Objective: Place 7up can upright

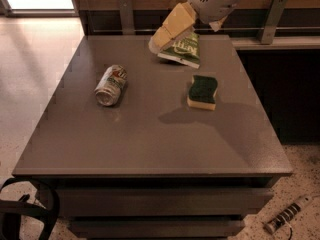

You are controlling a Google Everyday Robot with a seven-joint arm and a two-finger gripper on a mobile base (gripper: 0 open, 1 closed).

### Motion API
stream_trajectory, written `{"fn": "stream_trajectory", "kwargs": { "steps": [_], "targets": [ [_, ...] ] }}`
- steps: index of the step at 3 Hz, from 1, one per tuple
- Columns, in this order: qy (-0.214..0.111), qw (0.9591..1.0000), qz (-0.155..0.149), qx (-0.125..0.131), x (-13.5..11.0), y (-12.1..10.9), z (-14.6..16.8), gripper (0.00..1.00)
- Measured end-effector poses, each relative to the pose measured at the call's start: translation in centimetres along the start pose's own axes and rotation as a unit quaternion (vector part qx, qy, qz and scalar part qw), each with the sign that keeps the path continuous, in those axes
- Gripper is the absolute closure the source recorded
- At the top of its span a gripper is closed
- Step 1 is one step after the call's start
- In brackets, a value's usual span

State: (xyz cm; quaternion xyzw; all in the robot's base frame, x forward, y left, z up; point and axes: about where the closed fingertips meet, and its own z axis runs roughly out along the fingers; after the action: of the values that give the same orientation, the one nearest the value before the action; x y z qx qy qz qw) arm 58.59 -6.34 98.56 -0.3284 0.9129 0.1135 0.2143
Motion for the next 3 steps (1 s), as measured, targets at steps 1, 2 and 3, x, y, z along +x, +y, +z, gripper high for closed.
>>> {"fn": "stream_trajectory", "kwargs": {
  "steps": [1,2,3],
  "targets": [
    [0.052,0.9968,0.054,0.028,-1.1,-0.7,2.3,0.0],
    [0.109,0.9821,0.137,0.07,-2.4,0.3,5.4,0.0],
    [0.134,0.97,0.178,0.097,-3.7,2.1,7.3,0.0]
  ]
}}
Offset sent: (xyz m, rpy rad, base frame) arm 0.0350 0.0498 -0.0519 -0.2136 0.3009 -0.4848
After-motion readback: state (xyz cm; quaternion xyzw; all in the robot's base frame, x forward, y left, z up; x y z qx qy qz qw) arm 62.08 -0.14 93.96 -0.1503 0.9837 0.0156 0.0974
